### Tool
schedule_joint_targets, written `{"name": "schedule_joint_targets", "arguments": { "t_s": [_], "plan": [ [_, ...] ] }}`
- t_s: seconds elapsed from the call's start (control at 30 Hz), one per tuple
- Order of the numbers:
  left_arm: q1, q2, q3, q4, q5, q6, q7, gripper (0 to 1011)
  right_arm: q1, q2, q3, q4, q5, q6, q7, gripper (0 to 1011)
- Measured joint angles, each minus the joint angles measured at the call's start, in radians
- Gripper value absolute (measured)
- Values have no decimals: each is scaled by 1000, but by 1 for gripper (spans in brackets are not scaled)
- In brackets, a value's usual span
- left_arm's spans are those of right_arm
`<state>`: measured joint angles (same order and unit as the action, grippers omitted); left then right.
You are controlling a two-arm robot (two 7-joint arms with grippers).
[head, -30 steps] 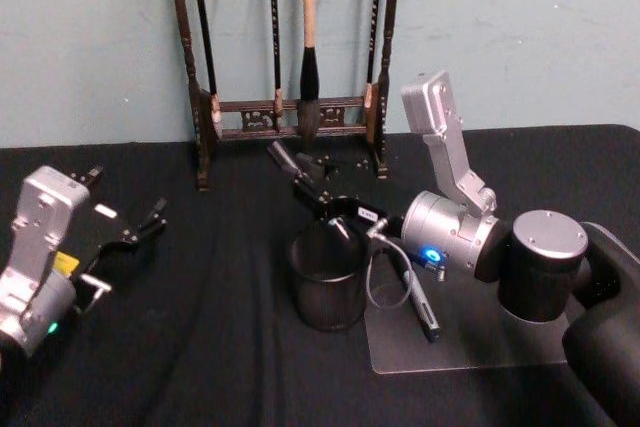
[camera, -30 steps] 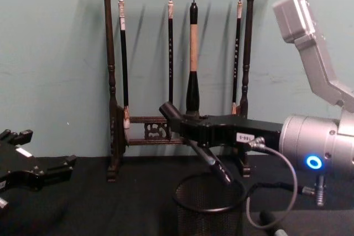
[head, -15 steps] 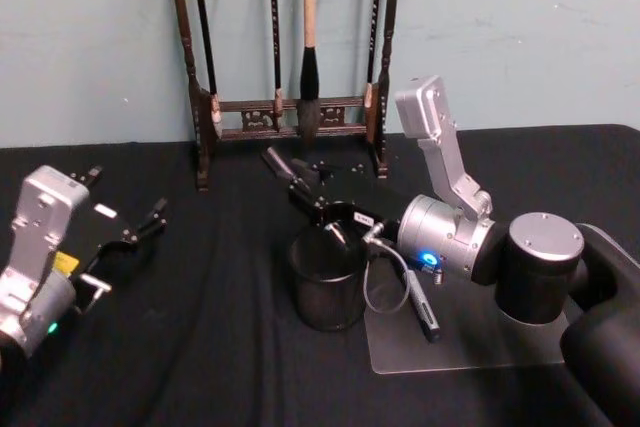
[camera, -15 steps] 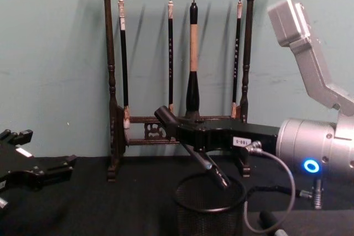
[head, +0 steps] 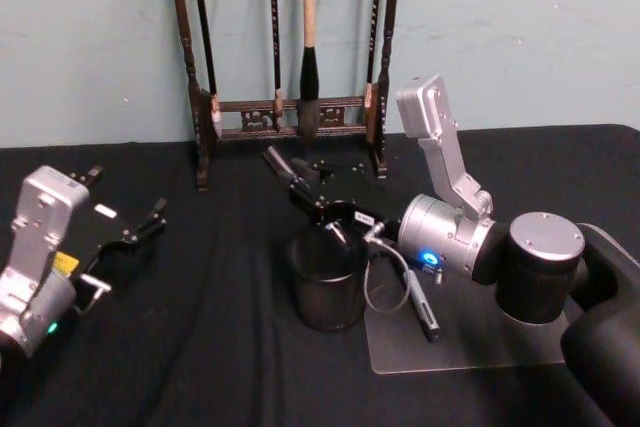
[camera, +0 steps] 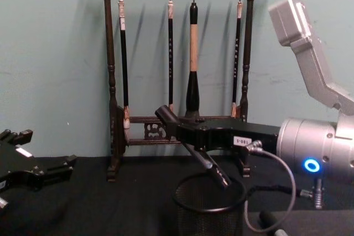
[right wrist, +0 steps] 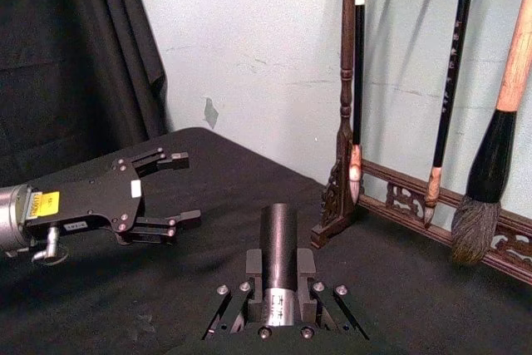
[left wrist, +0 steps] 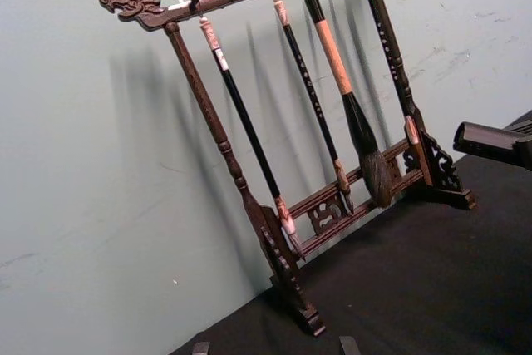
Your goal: Pick up the water-based marker from the table and place it into the pen holder.
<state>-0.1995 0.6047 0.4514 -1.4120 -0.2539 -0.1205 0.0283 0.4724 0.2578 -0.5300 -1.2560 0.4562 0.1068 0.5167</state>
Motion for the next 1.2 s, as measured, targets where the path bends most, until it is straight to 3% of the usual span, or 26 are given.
{"name": "schedule_joint_targets", "arguments": {
  "t_s": [0.13, 0.17, 0.27, 0.33, 0.43, 0.57, 0.83, 0.93, 1.2],
  "plan": [
    [0, 0, 0, 0, 0, 0, 0, 1009, 0, 0, 1, 0, 0, 0, 0, 269],
    [0, 0, 0, 0, 0, 0, 0, 1009, 0, 0, 1, 0, 0, 0, 0, 346],
    [0, 0, 0, 0, 0, 0, 0, 1009, 0, 0, 1, 0, 0, 0, -1, 405],
    [0, 0, 0, 0, 0, 0, 0, 1009, 0, 0, 1, 0, -1, 0, -1, 504],
    [0, 0, 0, 0, 0, 0, 0, 1009, 0, 0, 1, 0, -1, 1, -1, 562],
    [0, 0, 0, 0, 0, 0, 0, 1009, 0, 0, 1, 0, -1, 1, -1, 728],
    [0, 0, 0, 0, 0, 0, 0, 1009, 0, 0, 1, 0, -1, 2, -1, 956],
    [0, 0, 0, 0, 0, 0, 0, 1009, 0, 0, 1, 0, -1, 2, -1, 1002],
    [0, 0, 0, 0, 0, 0, 0, 1009, 0, 0, 1, 0, -1, 2, -1, 1002]
  ]
}}
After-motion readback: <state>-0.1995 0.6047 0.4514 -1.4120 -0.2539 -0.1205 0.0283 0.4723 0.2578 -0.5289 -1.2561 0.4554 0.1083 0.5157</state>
